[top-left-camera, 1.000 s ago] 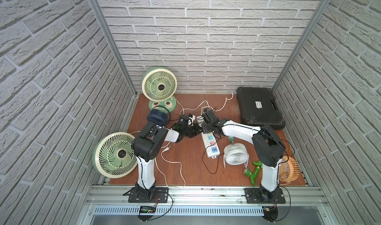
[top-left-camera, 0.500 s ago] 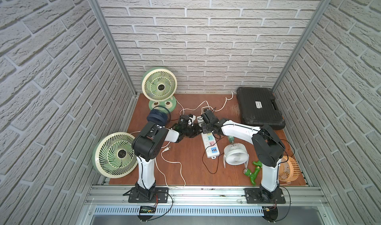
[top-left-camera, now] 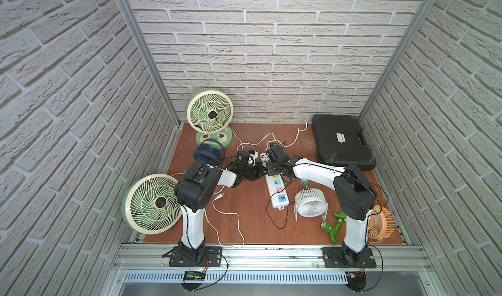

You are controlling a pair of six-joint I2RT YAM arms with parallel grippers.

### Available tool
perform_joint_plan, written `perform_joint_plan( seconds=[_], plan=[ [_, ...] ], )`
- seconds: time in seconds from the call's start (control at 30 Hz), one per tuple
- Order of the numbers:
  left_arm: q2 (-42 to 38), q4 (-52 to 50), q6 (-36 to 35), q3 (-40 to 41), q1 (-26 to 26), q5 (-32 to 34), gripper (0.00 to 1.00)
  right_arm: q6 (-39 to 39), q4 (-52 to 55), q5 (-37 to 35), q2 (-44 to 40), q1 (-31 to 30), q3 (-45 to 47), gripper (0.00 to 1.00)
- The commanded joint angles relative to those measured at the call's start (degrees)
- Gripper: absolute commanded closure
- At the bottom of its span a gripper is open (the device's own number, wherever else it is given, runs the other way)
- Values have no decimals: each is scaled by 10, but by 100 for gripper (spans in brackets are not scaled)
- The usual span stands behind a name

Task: Unplug the desk fan from the power strip
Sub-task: Remove the plug from the socket.

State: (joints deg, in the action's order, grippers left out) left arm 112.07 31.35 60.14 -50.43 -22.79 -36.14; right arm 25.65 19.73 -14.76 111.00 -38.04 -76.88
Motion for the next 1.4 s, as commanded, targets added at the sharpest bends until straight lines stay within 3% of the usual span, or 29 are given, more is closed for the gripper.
perform_joint_plan(
  seconds=[0.0, 0.1, 0.2, 0.23, 0.3, 0.5, 0.73, 0.97, 1.13, 1.2, 1.27, 1.37],
  plan=[
    [21, -30, -9, -5, -2, 23, 100, -32, 22, -54, -11, -35, -42, 81],
    [20, -34, -9, -8, -2, 23, 100, -19, 8, -30, -16, -26, -25, 81],
    [21, -38, -9, -12, -2, 22, 100, 28, -64, 88, -30, 7, 19, 81],
    [21, -39, -9, -12, -2, 22, 100, 34, -74, 98, -31, 12, 23, 81],
    [20, -39, -10, -13, -2, 22, 100, 28, -63, 87, -27, 7, 13, 81],
    [26, -39, -10, -16, -2, 21, 100, -21, 30, -42, -5, -31, -44, 81],
    [30, -38, -10, -16, -1, 18, 100, 20, -40, 62, -35, 7, 6, 81],
    [33, -38, -10, -19, -1, 19, 100, -32, 60, -62, -2, -37, -66, 80],
    [33, -38, -10, -20, 0, 18, 100, 26, -25, 78, -31, 9, 0, 80],
    [32, -38, -10, -19, -1, 19, 100, 34, -46, 93, -39, 18, 10, 81],
    [32, -39, -10, -19, 0, 20, 100, 17, -16, 61, -34, 4, -12, 81],
    [35, -40, -9, -21, 0, 20, 100, -24, 48, -43, -18, -28, -56, 80]
  ],
)
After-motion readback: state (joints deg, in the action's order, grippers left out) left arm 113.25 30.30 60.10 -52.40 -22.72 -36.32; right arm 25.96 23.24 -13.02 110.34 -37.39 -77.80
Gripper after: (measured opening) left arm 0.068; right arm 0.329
